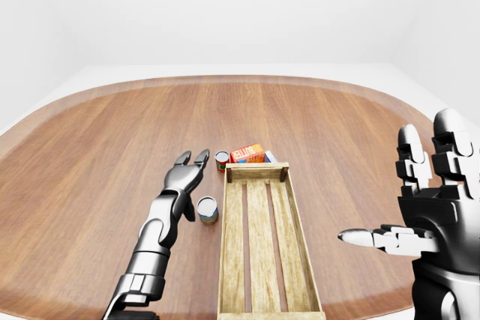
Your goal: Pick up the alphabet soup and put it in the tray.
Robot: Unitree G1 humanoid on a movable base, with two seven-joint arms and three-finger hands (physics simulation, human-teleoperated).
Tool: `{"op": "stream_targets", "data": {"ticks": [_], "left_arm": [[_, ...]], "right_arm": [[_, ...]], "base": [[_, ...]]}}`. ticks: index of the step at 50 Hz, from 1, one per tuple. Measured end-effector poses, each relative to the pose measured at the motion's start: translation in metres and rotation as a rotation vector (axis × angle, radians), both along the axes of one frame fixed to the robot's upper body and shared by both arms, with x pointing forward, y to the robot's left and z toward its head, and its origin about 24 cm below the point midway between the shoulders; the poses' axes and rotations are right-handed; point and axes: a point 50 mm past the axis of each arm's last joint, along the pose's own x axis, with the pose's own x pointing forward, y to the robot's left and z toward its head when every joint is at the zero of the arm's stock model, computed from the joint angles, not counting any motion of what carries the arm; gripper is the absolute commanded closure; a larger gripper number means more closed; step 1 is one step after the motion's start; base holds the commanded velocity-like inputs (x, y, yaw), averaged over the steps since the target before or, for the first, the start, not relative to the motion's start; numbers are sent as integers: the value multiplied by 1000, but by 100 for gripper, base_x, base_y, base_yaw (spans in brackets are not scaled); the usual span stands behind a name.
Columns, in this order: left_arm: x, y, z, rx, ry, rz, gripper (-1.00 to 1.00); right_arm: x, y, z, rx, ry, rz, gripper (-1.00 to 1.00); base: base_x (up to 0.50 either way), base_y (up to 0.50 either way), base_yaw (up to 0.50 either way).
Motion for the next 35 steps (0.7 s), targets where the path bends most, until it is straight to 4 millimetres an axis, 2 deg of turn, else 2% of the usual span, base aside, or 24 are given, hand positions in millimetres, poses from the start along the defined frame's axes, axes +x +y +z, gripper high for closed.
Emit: {"op": "stream_targets", "data": {"ticks": [17,35], "left_arm": [[5,-10,-33,-7,130,-25,-100],[9,-5,-58,3,203,13,-100]], "right_arm": [[1,-3,-1,16,1,-6,-100],[0,-3,-1,19,1,-11,-100]], "base": [[0,0,0],[0,0,0]]}}
